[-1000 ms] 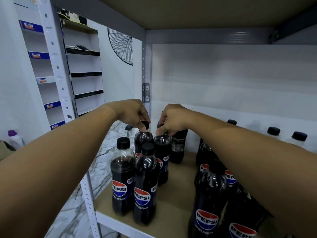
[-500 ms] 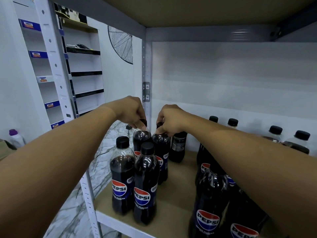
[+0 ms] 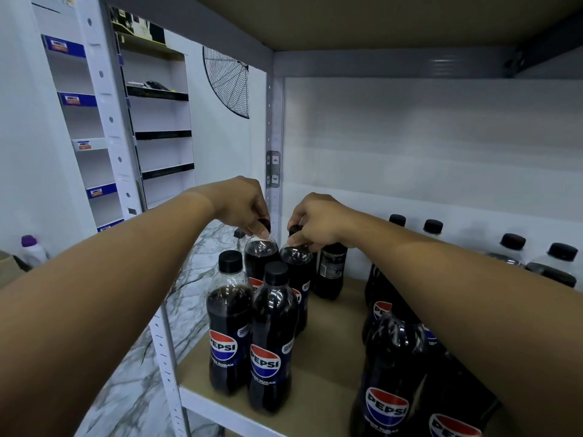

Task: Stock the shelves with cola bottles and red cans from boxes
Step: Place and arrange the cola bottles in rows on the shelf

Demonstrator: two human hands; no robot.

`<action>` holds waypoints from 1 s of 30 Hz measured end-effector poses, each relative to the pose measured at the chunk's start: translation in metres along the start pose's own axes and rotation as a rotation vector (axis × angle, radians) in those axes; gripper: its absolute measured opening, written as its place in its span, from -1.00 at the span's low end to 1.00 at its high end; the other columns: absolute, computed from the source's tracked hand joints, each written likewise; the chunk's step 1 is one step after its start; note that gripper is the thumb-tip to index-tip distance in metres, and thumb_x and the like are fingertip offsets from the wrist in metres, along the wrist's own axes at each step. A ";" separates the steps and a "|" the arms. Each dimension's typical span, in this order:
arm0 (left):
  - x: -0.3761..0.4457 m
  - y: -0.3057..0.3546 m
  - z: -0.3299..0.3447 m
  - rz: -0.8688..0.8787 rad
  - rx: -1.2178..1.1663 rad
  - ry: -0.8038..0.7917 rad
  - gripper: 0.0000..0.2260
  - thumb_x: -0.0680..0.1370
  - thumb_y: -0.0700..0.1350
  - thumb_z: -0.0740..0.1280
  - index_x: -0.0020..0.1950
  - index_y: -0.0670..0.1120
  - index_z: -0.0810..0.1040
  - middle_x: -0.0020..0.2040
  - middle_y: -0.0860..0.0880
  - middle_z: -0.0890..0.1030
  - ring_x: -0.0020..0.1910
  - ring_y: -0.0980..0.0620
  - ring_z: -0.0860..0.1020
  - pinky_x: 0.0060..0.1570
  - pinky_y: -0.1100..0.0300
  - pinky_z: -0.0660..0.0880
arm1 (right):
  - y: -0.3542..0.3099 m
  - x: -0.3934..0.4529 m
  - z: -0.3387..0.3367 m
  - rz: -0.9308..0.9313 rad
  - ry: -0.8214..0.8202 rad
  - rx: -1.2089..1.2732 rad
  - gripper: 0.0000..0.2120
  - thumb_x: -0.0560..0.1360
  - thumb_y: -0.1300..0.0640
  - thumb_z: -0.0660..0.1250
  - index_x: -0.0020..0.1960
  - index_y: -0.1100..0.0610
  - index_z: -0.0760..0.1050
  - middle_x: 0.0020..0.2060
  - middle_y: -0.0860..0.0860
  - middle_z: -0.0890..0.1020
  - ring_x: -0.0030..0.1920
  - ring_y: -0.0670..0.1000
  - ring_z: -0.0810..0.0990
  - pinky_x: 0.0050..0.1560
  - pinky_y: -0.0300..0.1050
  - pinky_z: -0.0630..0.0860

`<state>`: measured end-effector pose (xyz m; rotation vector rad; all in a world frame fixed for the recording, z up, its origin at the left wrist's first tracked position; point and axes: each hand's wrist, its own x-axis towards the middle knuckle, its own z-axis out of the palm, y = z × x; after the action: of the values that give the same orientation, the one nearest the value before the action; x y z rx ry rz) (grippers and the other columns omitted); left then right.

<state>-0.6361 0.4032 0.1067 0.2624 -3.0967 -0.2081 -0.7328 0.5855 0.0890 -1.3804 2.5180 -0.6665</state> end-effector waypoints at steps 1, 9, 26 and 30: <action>0.000 -0.001 0.000 0.001 0.003 0.003 -0.86 0.45 0.11 0.57 -0.07 0.10 0.75 -0.20 0.17 0.71 -0.13 0.17 0.67 -0.19 0.35 0.42 | 0.000 0.000 0.000 0.003 -0.004 0.014 -0.69 0.43 0.18 0.58 0.14 0.19 0.63 0.08 0.17 0.61 -0.03 0.18 0.71 0.03 0.08 0.69; -0.003 0.000 -0.002 -0.040 -0.017 -0.019 -0.90 0.46 0.10 0.57 -0.10 0.13 0.72 -0.19 0.21 0.70 -0.12 0.17 0.67 -0.22 0.41 0.39 | -0.004 -0.002 0.001 -0.012 -0.029 0.042 -0.71 0.44 0.17 0.58 0.12 0.19 0.63 0.04 0.18 0.64 -0.05 0.18 0.73 0.03 0.09 0.69; 0.018 0.025 -0.005 -0.246 -0.148 0.040 -0.58 0.56 0.29 0.37 0.17 -0.02 0.59 -0.05 -0.03 0.69 -0.16 -0.06 0.74 -0.04 0.03 0.69 | 0.012 0.003 -0.039 0.009 0.161 0.089 -0.78 0.53 0.04 0.49 0.07 0.18 0.63 -0.07 0.07 0.68 -0.10 0.08 0.74 -0.03 -0.04 0.70; 0.042 0.038 -0.007 -0.159 -0.048 0.125 -0.63 0.60 0.23 0.35 0.13 -0.05 0.66 0.01 -0.01 0.70 -0.06 -0.02 0.66 0.07 0.06 0.59 | 0.036 0.012 -0.057 0.027 0.228 -0.145 -0.75 0.52 0.05 0.49 0.07 0.22 0.65 0.01 0.11 0.68 -0.05 0.06 0.65 -0.20 -0.21 0.51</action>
<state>-0.6840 0.4325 0.1199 0.5002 -2.9438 -0.2583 -0.7876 0.6087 0.1226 -1.3843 2.8086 -0.6834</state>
